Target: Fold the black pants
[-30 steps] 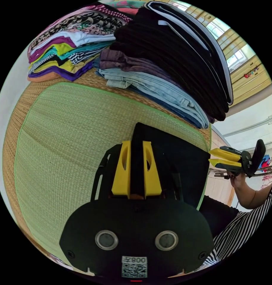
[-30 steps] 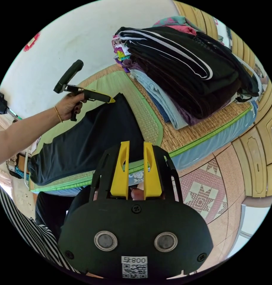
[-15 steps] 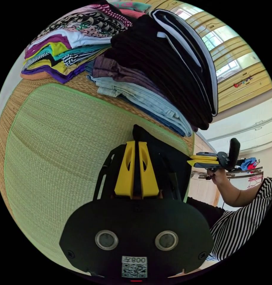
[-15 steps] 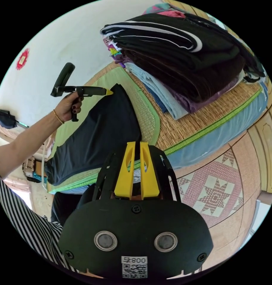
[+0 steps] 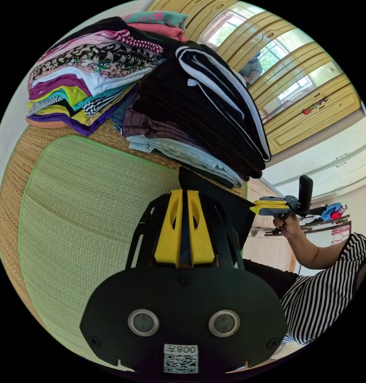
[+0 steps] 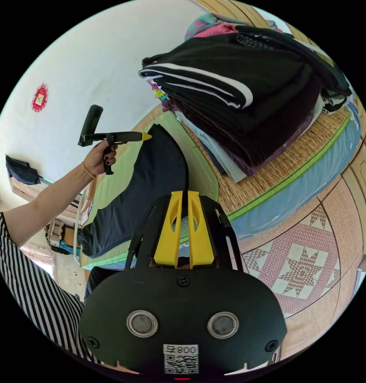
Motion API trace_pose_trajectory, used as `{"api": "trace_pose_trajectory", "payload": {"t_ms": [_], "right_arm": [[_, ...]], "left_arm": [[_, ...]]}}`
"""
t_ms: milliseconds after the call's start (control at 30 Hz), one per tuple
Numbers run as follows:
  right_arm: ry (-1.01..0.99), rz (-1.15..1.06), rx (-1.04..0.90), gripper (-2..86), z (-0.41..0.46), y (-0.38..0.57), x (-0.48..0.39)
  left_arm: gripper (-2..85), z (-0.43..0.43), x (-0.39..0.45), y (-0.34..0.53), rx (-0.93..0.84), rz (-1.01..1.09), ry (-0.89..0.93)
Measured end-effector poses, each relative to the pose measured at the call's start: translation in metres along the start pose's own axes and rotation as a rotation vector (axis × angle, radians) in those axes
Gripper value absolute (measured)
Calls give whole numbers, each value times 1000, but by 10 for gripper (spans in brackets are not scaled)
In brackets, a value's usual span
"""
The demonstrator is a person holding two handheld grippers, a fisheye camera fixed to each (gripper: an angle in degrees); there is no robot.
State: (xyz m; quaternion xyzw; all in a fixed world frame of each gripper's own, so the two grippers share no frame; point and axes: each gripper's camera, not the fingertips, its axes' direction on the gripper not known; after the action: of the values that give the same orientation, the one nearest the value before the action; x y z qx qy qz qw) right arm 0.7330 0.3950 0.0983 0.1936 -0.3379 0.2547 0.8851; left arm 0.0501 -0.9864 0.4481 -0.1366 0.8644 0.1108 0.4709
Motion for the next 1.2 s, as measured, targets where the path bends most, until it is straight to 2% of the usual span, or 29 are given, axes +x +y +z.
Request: {"api": "trace_pose_trajectory", "payload": {"t_ms": [233,400,667,800,967,1067,1200], "right_arm": [[-166,-155,45,22,-19,-6,-66],[-333,-309,-8,22,-7,-8,-134],[-562,-499,-230,21,75,4,-255],[-599,-522,-378,20,129,19,-294],[-497,-502,-615,16,224,47,-326],[-531,-489,-734,8,261,59,-341],[-512,-542,-769,3,277,66,-365]], "left_arm": [[20,-64,-7,66,84,32,7],[19,-119,-21,144,202,-3,-2],[20,-182,-73,326,344,-260,-24],[25,-178,-102,403,325,-443,-40],[30,-164,-132,517,296,-741,-8],[39,-163,-124,563,359,-775,81],[53,-153,-101,593,286,-753,76]]}}
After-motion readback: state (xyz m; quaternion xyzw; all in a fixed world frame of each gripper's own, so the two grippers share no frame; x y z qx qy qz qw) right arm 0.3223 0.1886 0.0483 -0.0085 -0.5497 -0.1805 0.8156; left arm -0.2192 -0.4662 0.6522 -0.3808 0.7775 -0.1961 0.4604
